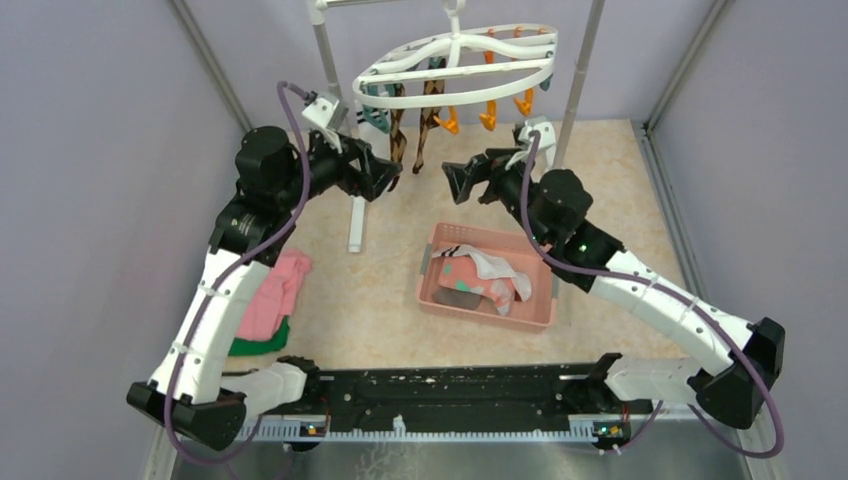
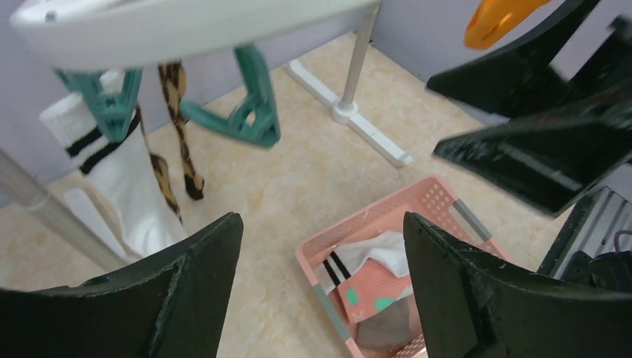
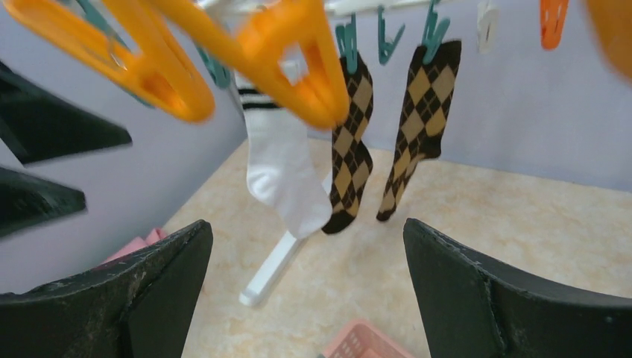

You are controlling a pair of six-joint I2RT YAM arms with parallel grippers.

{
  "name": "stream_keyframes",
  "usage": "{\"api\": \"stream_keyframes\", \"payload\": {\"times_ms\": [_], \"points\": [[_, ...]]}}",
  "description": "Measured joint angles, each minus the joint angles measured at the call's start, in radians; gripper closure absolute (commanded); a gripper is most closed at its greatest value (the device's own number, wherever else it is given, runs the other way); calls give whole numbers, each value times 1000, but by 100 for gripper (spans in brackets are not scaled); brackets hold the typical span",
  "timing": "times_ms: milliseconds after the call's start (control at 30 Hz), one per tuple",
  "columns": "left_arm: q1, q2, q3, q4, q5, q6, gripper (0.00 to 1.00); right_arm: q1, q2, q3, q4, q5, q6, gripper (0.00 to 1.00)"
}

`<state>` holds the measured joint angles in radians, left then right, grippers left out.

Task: Remove the socks clipped to the hanger

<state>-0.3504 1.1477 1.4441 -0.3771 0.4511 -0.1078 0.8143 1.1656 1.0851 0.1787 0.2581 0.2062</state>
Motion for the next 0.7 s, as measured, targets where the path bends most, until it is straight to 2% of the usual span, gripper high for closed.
{"api": "stream_keyframes", "payload": {"times_ms": [67,167,300,433,700], "points": [[19,-26,-27,-28,-17,5,6,-10,7,40,2,4,13,1],[102,-41,-87,-43,-30,3,1,-39,3,79,24,3,34,1],[201,13,-169,-33,-42,-5,1,-70,-7,88,26,9,54,1],[232,133,-209,34,-29,-14,4,-98,-15,88,21,10,77,1],[232,338,-205,252,164,-82,9,-188,-39,87,-14,-16,138,1]]}}
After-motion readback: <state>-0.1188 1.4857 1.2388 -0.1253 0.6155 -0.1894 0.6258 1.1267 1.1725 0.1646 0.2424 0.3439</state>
